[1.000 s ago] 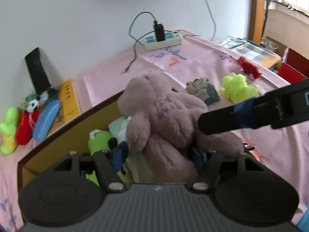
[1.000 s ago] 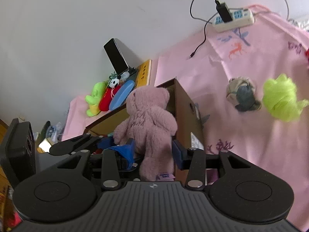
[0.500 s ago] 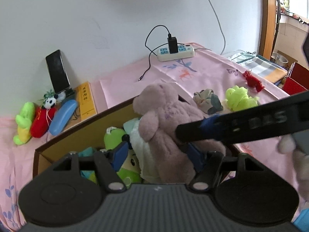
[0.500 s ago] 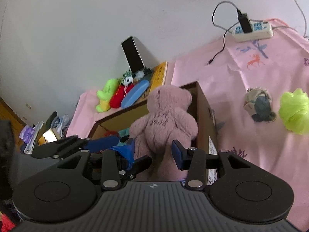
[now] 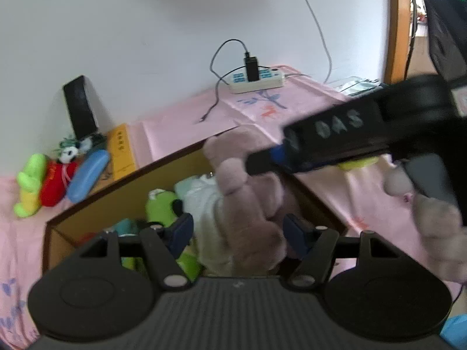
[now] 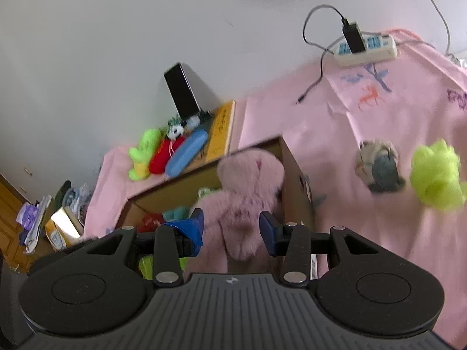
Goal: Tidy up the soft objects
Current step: 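Carry the pink teddy bear into the cardboard box and release it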
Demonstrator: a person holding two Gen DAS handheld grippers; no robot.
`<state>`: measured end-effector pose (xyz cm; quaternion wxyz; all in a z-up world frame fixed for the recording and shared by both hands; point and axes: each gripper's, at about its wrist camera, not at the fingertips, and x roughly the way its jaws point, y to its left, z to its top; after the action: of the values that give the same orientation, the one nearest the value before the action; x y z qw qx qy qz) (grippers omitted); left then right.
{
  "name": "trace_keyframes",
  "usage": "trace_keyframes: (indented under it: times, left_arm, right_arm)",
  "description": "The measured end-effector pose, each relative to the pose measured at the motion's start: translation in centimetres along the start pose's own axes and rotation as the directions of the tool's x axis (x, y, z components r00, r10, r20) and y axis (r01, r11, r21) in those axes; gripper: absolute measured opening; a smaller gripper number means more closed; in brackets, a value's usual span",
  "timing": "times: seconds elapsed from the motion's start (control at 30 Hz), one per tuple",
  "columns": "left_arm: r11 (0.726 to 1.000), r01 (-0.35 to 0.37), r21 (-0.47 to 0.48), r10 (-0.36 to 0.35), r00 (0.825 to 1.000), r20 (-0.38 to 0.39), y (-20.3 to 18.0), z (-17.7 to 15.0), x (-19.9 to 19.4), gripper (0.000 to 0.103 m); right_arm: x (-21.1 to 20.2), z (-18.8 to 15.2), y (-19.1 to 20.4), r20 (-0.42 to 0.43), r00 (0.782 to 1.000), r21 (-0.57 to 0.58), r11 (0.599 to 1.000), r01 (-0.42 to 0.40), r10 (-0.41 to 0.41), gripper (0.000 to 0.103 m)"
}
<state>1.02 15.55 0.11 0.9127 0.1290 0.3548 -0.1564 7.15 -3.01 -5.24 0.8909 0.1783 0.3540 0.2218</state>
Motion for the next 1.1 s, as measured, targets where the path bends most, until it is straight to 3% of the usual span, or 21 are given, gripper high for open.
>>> trace_keyframes:
  times: [0.13, 0.2, 0.27, 0.47, 1.1]
  left_arm:
    - [0.999, 0.033, 0.014, -0.033, 0.999, 0.001, -1.0, 0.1, 0.5, 0.070]
    - [0.999, 0.041, 0.025, -0.041, 0.999, 0.009, -1.5, 0.0, 0.7, 0.065]
    - [0.999, 0.018, 0.031, -0.019, 1.000, 0.012, -1.4, -0.2, 1.3, 0.066]
    - [0.994, 0.096, -0.046, -0.097, 0.995, -0.018, 0.1, -0.4, 2.6, 0.068]
    - [0.993, 0.117, 0.022, -0.117, 0.993, 0.033, -2.2, -0.2, 0.9, 0.068]
  right_arm:
    - [1.2, 1.2, 0.7, 0.000, 0.999, -0.015, 0.999, -0.035, 0.035, 0.027]
    - [2.2, 1.6, 1.0, -0.030, 0.999, -0.026, 0.999, -0.045, 0.044, 0.027]
    - [3.3, 1.8, 1.1, -0.060, 0.998, -0.050, 0.999, -0.017, 0.014, 0.027]
    - [4.7, 2.3, 0.7, -0.099, 0.994, -0.067, 0.997, 0.028, -0.035, 0.027]
    - [1.6, 0.4, -0.7, -0.037, 0.998, -0.084, 0.996, 0.040, -0.043, 0.021]
